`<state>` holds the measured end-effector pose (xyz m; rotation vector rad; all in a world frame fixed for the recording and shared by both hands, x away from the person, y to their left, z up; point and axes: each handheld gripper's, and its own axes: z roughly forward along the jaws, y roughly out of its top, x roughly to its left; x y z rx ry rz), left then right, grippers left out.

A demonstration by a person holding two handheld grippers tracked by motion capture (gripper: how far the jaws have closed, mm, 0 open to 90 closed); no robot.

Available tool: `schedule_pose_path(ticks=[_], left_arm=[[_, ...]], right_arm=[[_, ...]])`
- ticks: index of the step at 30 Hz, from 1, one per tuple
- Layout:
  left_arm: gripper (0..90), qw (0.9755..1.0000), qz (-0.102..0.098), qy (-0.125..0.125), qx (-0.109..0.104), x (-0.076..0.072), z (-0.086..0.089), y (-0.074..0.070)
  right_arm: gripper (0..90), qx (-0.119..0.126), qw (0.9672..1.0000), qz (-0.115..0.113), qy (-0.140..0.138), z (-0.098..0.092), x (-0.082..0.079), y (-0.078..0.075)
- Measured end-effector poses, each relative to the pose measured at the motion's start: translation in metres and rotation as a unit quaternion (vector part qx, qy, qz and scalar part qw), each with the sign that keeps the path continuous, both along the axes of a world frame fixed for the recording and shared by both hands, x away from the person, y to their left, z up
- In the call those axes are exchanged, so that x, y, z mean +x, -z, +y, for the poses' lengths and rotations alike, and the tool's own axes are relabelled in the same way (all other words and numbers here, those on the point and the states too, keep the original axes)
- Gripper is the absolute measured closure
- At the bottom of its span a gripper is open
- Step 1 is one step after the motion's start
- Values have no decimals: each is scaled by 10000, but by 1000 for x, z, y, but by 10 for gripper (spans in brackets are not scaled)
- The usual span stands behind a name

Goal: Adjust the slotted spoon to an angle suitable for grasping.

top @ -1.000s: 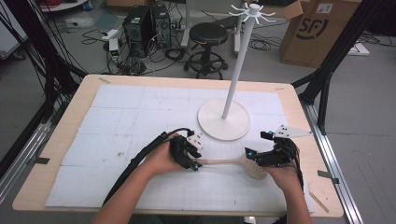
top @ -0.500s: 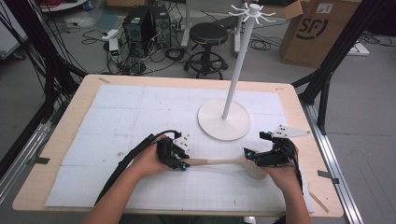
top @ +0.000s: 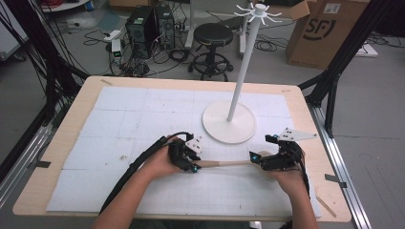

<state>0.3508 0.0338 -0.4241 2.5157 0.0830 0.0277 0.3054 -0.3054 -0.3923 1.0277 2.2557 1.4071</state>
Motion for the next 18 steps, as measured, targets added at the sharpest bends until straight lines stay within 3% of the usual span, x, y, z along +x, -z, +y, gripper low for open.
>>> schedule_pose_path(ticks=[2, 7, 10, 12, 15, 18], left_arm=[[611, 10000, 44, -72, 0, 1, 2, -1], [521, 9987, 186, -312, -354, 0, 17, -12], [506, 9981, 178, -396, -430, -1, 25, -14], [449, 9962, 215, -589, -605, -3, 41, -16], [400, 9947, 211, -733, -683, -5, 53, -18], [360, 9912, 291, -958, -865, -9, 79, -20]], right_arm=[[8, 25, 10000, 6, 23, 0, -1, 0], [8, -1, 10000, 13, -3, 1, -1, 0], [8, -10, 10000, -5, -3, 1, -1, 0], [8, -19, 10000, 10, 6, 1, -1, 0], [8, -18, 10000, 18, 12, 1, -2, 0], [8, -46, 10000, 32, 4, 2, -2, 0]])
